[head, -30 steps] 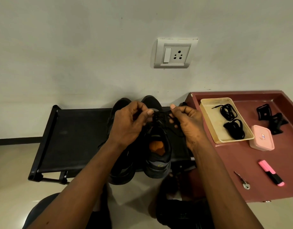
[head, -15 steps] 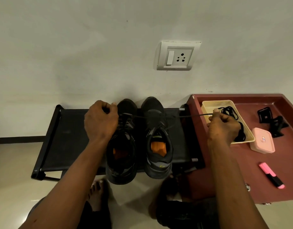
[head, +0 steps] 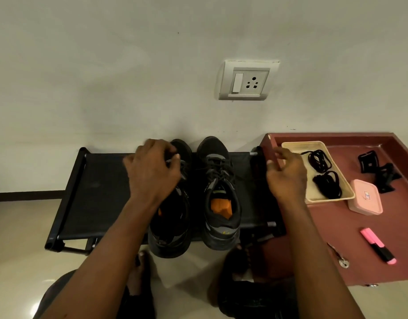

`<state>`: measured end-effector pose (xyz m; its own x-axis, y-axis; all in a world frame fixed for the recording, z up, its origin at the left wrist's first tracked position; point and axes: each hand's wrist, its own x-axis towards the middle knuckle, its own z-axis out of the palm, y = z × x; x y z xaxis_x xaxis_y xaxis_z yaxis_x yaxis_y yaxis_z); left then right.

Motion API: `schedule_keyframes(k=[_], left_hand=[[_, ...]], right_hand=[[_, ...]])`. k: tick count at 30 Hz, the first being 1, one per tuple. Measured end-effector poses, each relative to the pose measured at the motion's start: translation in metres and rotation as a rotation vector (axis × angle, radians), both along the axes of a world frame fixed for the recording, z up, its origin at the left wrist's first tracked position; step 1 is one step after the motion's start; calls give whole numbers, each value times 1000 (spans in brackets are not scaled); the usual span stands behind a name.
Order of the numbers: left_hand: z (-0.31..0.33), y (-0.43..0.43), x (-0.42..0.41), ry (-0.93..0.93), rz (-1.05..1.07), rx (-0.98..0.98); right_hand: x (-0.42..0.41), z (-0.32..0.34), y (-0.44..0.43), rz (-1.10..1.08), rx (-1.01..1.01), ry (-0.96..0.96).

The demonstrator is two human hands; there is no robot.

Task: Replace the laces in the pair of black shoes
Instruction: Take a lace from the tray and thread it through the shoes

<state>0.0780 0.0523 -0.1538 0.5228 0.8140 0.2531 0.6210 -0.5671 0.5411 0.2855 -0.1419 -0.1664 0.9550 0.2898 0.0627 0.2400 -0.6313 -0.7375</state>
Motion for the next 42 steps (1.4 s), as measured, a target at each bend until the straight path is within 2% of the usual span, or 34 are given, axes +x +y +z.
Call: schedule_keyframes(k=[3,4,6,9,13,16,19,21,25,28,30,34,38,42], left_hand=[[-3,-14,13,54,-225,-16],[-5,-18,16,105,-280,1],[-12,-22,19,213,-342,54],[-21,-24,22,289,-365,62],[-26,-30,27,318,-351,64],[-25,-31,29,320,-322,85],[-18,-31,29,182,-275,76],[-10,-29,28,25,-251,8],[0,-27,25,-431,-284,-492],[5,-30,24,-589,-305,-721],[6,-29,24,-536,-305,-692],[3,-18,15,-167,-365,-298],[4,-13,6,-147,-296,-285],[5,-3,0,-93,-199,-322]], right_hand=[[-13,-5,21,343,144,228],[-17,-8,26,440,115,260],[-26,-14,32,556,-22,184],[-32,-20,36,545,-69,106],[-29,-20,33,477,-54,134],[-32,-19,32,518,-119,60],[-35,-16,31,501,-169,-45],[-33,-10,29,452,-54,-60],[-30,7,24,393,267,30],[-33,13,21,415,345,98],[-33,13,17,412,297,117],[-33,18,8,414,238,100],[-32,20,-1,349,159,53],[-23,17,-11,108,35,11]])
